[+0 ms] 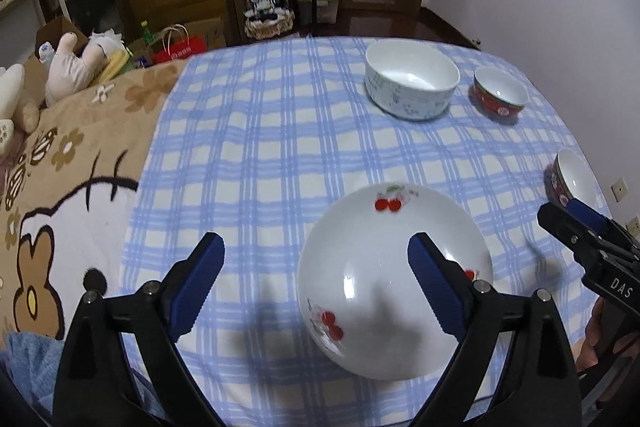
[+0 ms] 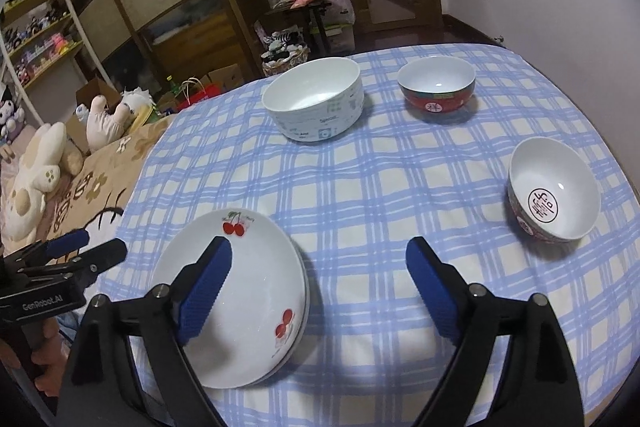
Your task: Organize plates and bowls
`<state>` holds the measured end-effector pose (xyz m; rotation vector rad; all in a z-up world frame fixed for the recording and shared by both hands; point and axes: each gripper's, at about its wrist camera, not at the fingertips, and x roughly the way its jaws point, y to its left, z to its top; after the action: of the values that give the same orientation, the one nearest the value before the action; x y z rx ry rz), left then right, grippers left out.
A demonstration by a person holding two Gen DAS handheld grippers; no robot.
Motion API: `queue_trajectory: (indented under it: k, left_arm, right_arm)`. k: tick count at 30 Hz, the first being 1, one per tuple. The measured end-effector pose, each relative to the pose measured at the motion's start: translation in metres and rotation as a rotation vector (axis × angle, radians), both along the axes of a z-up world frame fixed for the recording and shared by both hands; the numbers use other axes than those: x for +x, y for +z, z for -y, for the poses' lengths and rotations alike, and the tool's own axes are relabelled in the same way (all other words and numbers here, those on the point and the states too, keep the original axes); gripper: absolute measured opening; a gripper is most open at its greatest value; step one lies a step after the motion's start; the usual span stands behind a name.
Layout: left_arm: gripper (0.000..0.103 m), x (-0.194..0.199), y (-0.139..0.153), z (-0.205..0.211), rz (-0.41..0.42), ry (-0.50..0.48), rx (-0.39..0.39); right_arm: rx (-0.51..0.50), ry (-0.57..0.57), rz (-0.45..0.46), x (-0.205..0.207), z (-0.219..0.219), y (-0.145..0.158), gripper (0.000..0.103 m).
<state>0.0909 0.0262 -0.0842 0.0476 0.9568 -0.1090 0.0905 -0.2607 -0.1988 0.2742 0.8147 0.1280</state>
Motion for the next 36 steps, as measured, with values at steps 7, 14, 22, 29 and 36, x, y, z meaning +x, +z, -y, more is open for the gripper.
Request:
queue_trajectory:
  k: [7,14,22,29,36]
  left_arm:
    - [0.093,0.019,0.018,0.001,0.027,-0.031,0.007]
    - [0.093,0.057,0.04,0.009,0.066,-0.033,0.01]
    - [0.093,0.124,0.046,0.03,0.06,-0.06,0.049]
    - [0.093,0.182,0.038,0.043,0.038,-0.065,0.047]
    - [0.093,0.227,0.013,0.049,0.007,-0.077,0.04]
  right_arm:
    - [-0.018,-0.022,0.043,0.015,0.01,0.013,0.101]
    - [-0.032,-0.027,0.115,0.046,0.019,0.043,0.103]
    - [-0.121,0.009,0.142,0.109,0.018,0.066,0.103]
    - [-0.163,0.036,0.126,0.164,0.012,0.071,0.103]
    - [-0.119,0.034,0.058,0.204,0.012,0.055,0.103]
